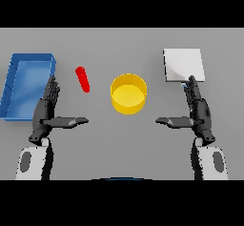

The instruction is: Pick up the red beaker and tilt it to pour out 1 green nut into yellow bowl. Pick up the yellow bowl and place it on the metallic measuring scale.

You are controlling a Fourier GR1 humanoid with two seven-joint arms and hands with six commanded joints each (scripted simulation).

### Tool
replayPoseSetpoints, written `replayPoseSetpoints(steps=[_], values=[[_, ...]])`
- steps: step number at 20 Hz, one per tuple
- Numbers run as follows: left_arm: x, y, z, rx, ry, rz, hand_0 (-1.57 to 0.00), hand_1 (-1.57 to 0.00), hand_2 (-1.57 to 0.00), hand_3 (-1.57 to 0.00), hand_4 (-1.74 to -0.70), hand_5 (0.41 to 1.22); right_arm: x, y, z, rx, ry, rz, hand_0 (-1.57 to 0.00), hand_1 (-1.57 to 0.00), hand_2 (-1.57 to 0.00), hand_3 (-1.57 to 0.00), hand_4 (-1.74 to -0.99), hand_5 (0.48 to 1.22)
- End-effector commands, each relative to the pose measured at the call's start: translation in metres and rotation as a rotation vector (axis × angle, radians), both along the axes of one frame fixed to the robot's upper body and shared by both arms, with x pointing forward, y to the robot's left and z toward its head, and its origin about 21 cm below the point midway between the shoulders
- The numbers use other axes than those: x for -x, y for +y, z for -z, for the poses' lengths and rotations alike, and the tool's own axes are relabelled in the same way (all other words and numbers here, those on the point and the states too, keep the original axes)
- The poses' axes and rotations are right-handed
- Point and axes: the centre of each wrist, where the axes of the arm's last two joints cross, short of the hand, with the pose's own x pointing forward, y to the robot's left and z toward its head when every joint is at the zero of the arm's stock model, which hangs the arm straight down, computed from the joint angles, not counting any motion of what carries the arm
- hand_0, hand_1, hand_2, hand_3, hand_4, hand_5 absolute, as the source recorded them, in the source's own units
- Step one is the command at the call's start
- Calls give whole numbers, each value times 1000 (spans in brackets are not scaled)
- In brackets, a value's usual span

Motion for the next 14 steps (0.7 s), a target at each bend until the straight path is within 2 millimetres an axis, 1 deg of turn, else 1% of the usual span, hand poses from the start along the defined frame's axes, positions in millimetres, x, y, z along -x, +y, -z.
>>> replayPoseSetpoints(steps=[1, 6, 7, 8, 9, 10, 11, 13, 14], values=[[-1, 0, 0, 0, 1, -1, 1, 1, 1, 1, -1151, 599, 0, 1, 0, -1, 0, 0, 1, 1, 1, 1, -1167, 599], [-7, 1, 0, -3, 10, 6, 1, 1, 1, 1, -1151, 599, 0, 9, -1, -2, -1, -7, 1, 1, 1, 1, -1167, 599], [3, 4, -4, -68, -24, 28, 1, 1, 1, 1, -1151, 599, 8, 6, -4, 156, -80, -2, 1, 1, 1, 1, -1167, 599], [9, 4, -8, -108, -34, 49, 1, 1, 1, 1, -1156, 599, 16, 10, -3, 247, -121, -8, 1, 1, 1, 1, -1163, 595], [14, 5, -9, -128, -34, 59, 1, 1, 1, 1, -1158, 599, 22, 12, -3, 295, -132, -10, 1, 1, 1, 1, -1162, 594], [14, 4, -12, -135, -22, 65, 1, 1, 1, 1, -1161, 599, 24, 16, -3, 327, -122, -6, 1, 1, 1, 1, -1160, 591], [16, 3, -14, -148, -21, 72, 1, 1, 1, 1, -1163, 599, 24, 14, -4, 343, -116, 0, 1, 1, 1, 1, -1159, 590], [16, 0, -16, -167, -4, 78, 1, 1, 1, 1, -1164, 602, 26, 20, -4, 340, -110, -2, 1, 1, 1, 1, -1173, 593], [18, 0, -16, -184, -2, 80, 1, 1, 1, 1, -1164, 603, 27, 17, -4, 335, -115, -4, 1, 1, 1, 1, -1183, 596]])
